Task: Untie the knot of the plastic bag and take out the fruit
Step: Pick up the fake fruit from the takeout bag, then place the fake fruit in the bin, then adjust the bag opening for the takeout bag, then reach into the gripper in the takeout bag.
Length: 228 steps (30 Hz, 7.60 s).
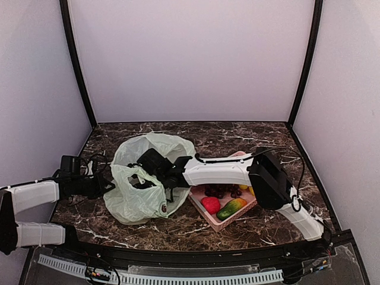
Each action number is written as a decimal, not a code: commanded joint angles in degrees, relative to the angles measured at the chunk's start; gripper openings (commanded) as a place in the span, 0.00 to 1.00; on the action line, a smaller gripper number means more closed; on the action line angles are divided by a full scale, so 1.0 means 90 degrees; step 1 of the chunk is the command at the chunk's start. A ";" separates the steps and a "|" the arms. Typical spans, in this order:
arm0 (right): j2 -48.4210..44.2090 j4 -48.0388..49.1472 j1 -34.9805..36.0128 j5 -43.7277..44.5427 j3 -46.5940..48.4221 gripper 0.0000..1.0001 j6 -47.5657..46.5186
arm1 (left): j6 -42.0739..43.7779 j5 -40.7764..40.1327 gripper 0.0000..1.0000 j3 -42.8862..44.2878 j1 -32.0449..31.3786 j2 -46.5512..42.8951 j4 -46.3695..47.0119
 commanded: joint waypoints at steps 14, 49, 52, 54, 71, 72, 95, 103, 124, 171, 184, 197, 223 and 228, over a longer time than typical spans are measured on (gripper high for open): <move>0.0794 -0.1272 0.0320 0.1433 0.0971 0.81 -0.0655 | -0.0044 -0.0047 0.01 -0.0044 -0.0063 -0.0005 0.0076; -0.3626 0.3353 -0.0361 0.1855 -0.3479 0.09 0.0126 | -0.0058 -0.0318 0.01 0.0209 0.0019 0.0011 0.0167; -0.3988 0.3554 -0.0358 0.1885 -0.3837 0.10 -0.0009 | -0.0031 -0.0336 0.01 0.0275 0.0032 0.0029 0.0142; -0.4261 0.3740 -0.0345 0.1925 -0.4134 0.09 -0.0130 | -0.0013 -0.0355 0.01 0.0322 0.0037 0.0032 0.0136; -0.6826 0.1498 -0.0659 0.3960 -0.6212 0.13 0.0245 | 0.1990 -0.1929 0.80 0.2759 0.0178 -0.0640 -0.2267; -0.6886 0.1309 -0.0737 0.3982 -0.6345 0.13 0.0424 | 0.2218 -0.1940 0.81 0.2993 0.0178 -0.0646 -0.2314; -0.6294 0.0329 -0.2488 0.3486 -0.7415 0.17 0.1686 | 0.3228 -0.1935 0.82 0.3089 0.0178 -0.0759 -0.1418; -0.5647 0.0358 -0.2785 0.3179 -0.6983 0.23 0.1212 | 0.3315 -0.1977 0.82 0.3066 0.0178 -0.0775 -0.1470; -0.5783 0.0263 -0.2839 0.3407 -0.6862 0.92 0.1058 | 0.3275 -0.1493 0.82 0.3026 0.0169 -0.0705 -0.1319; -0.5099 0.2037 -0.0362 0.1833 -0.4910 0.76 -0.0683 | 0.0938 0.0893 0.85 0.1407 -0.0642 -0.1028 -0.1189; -0.3685 0.2148 -0.0153 0.0684 -0.4148 0.56 -0.0556 | 0.0131 0.0681 0.84 0.1579 -0.0738 -0.1469 -0.0694; -0.2887 0.2194 0.0184 0.0051 -0.3944 0.06 -0.0494 | -0.0124 0.1156 0.92 0.1399 -0.1388 -0.0498 0.0152; -0.3839 0.1475 0.0179 0.1381 -0.3819 0.67 -0.0810 | 0.0890 0.1100 0.01 0.1004 -0.1708 -0.0469 -0.0473; -0.3591 0.1203 0.0035 0.1714 -0.3362 0.53 -0.1075 | 0.1011 0.1098 0.01 0.1033 -0.1716 -0.0536 -0.0497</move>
